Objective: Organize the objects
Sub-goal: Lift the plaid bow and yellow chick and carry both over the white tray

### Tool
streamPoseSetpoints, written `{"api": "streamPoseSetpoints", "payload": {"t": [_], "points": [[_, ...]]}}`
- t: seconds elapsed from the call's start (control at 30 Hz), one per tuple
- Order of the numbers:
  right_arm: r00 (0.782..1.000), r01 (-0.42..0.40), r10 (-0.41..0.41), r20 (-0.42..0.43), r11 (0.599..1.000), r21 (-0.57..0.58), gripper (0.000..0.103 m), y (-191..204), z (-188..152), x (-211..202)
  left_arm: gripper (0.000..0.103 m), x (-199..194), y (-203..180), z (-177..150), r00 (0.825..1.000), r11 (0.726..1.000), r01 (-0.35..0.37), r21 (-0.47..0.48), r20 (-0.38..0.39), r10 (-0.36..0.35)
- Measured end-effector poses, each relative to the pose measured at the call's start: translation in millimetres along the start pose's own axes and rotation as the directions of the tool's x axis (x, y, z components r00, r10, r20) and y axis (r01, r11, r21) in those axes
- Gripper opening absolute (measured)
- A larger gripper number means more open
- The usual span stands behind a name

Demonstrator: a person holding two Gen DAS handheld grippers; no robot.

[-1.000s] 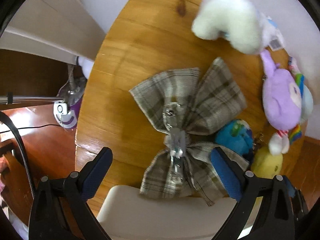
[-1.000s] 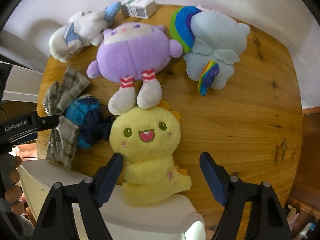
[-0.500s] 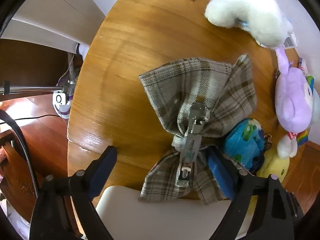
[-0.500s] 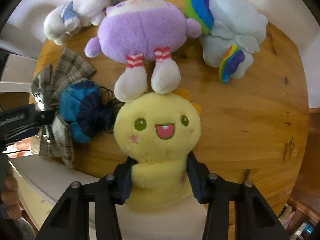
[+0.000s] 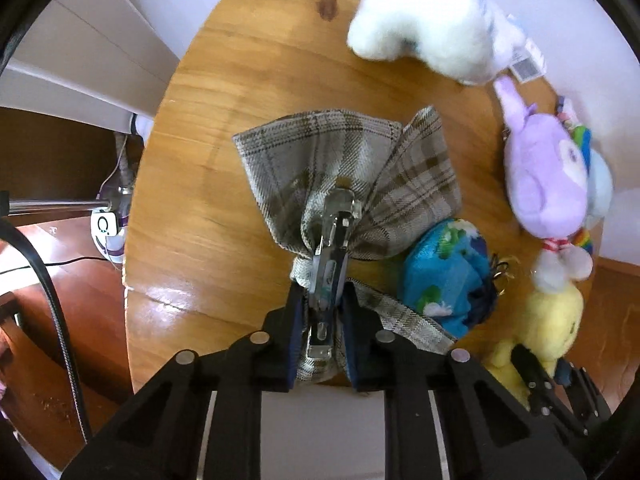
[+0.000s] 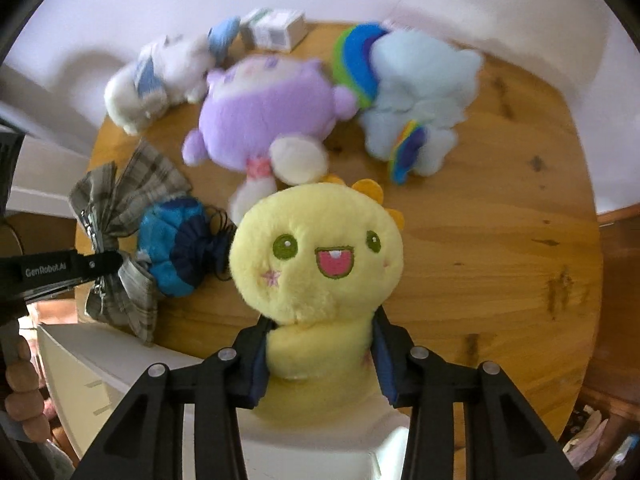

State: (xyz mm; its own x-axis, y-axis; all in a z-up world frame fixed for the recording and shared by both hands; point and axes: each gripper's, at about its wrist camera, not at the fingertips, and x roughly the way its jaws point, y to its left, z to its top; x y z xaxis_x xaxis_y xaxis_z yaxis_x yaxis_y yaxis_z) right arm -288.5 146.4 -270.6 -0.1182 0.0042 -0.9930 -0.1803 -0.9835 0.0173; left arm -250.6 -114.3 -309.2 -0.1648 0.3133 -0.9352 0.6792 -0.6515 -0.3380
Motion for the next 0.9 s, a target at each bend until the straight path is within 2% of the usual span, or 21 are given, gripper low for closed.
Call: {"api": "streamPoseSetpoints", "payload": {"t": [0.2, 0.27, 0.33, 0.37, 0.5, 0.63, 0.77, 0.9], "points": [[0.995, -0.011, 0.004, 0.098, 0.998, 0.07, 0.043, -25, -5, -51, 0.019, -55, -14, -14, 0.991, 1.0, 0.019, 0.008, 0.134, -0.02], [0.991, -0.032, 0.019, 0.135, 0.995, 0.09, 0.042, -22, -9, -49, 0.019, -74, -15, -23, 0.983, 0.999, 0.025, 0.023, 0.179, -0.029], [0.983, -0.052, 0.033, 0.183, 0.994, 0.099, 0.042, -27, -29, -74, 0.019, -101, -17, -38, 0.97, 0.998, 0.035, 0.043, 0.238, -0.044], [0.977, -0.064, 0.043, 0.208, 0.993, 0.097, 0.042, -27, -33, -89, 0.019, -100, 0, -42, 0.965, 0.998, 0.04, 0.053, 0.258, -0.053], [0.954, -0.117, 0.089, 0.287, 0.989, 0.085, 0.043, -28, -35, -124, 0.019, -144, 12, -71, 0.928, 0.994, 0.054, 0.1, 0.361, -0.087], [0.934, -0.161, 0.138, 0.331, 0.986, 0.043, 0.043, -19, -65, -170, 0.019, -171, 16, -107, 0.904, 0.985, 0.049, 0.165, 0.411, -0.114], [0.922, -0.17, 0.168, 0.349, 0.985, -0.026, 0.043, -9, -100, -204, 0.019, -191, 11, -155, 0.886, 0.972, -0.012, 0.234, 0.453, -0.098], [0.915, -0.188, 0.202, 0.349, 0.979, -0.074, 0.043, -3, -132, -227, 0.019, -192, 5, -196, 0.89, 0.958, -0.061, 0.279, 0.449, -0.074]]}}
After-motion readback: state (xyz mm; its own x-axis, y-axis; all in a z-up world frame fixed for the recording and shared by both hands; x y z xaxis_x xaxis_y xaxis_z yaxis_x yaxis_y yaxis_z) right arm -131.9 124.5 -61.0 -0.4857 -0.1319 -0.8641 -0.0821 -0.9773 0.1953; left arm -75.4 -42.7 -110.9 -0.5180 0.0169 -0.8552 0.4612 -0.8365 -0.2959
